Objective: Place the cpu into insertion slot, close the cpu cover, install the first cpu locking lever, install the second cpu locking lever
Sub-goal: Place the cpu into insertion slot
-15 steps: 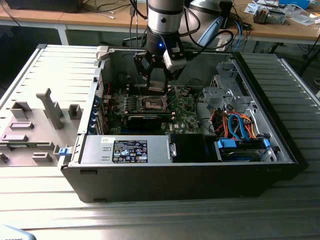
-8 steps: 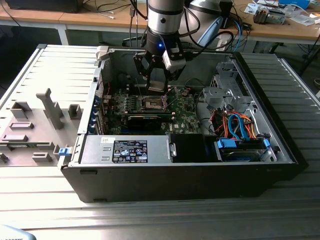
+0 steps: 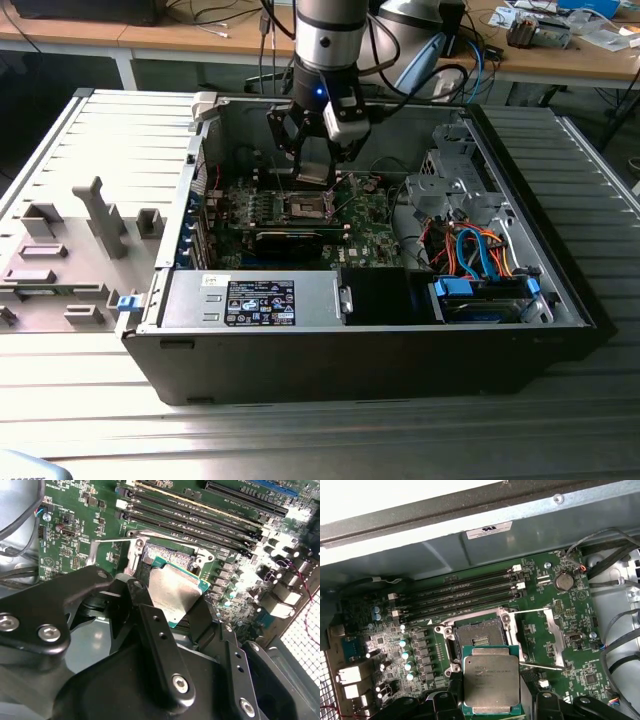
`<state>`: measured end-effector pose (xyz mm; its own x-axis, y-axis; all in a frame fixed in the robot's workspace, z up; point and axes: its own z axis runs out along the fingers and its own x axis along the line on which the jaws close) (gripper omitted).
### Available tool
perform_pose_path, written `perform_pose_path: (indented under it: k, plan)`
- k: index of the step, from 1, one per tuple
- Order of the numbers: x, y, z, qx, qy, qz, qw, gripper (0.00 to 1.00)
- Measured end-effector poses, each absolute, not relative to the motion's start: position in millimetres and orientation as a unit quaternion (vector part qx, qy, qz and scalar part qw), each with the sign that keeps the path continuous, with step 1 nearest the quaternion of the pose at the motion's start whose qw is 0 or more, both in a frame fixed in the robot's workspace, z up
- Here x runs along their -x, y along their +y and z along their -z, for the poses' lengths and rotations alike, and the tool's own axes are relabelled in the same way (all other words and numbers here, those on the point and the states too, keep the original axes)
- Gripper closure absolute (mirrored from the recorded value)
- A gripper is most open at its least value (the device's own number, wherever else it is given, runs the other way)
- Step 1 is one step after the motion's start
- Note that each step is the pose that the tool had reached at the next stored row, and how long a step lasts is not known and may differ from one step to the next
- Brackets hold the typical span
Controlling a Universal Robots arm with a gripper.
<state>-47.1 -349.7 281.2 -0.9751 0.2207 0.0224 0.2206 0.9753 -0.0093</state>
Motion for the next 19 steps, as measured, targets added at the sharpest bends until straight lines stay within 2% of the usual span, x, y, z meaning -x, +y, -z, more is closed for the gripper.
perform_pose_path:
  k: [19]
  plan:
    - [47.1,-349.7,-279.6,0.131,-0.991,-0.003,0.012,0.45]
